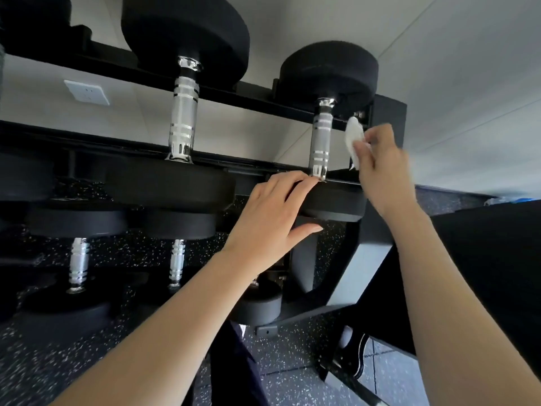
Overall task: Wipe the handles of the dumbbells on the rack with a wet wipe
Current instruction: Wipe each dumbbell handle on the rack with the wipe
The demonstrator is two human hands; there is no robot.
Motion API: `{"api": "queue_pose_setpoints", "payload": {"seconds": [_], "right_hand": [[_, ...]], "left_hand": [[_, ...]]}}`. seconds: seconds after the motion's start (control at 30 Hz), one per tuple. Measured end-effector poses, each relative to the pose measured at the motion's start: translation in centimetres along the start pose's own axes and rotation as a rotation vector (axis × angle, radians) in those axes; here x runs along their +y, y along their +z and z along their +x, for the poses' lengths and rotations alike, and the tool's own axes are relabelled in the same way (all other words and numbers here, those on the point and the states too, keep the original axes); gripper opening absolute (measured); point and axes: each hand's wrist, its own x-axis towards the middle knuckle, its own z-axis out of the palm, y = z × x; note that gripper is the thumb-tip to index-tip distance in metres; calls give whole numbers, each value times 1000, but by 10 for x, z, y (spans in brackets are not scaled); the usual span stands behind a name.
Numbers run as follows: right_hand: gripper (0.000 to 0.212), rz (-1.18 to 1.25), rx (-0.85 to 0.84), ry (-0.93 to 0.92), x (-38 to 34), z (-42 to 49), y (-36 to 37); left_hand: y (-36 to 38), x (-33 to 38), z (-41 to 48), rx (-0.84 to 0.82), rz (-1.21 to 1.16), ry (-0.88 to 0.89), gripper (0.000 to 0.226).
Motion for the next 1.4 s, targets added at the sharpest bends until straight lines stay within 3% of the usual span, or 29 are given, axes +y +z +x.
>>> {"api": "queue_pose_setpoints", "payload": {"seconds": [0.23,0.47,0.77,1.0,1.4], "right_hand": [[18,206,136,264,28,-64,-15],[13,395,177,349,51,-133,-7],[5,508,-112,134,69,-201,48],[7,456,-270,119,85,-226,112],[13,338,-391,152,103,-219,222]], "left_hand": [[4,-6,-44,-23,103,-111,72],[45,1,-116,-153,250,-222,65],[123,32,-197,-285,398,-328,59],[149,33,-228,-365,478,-349,64],[208,-32,-227,-473,461,-324,70]]}}
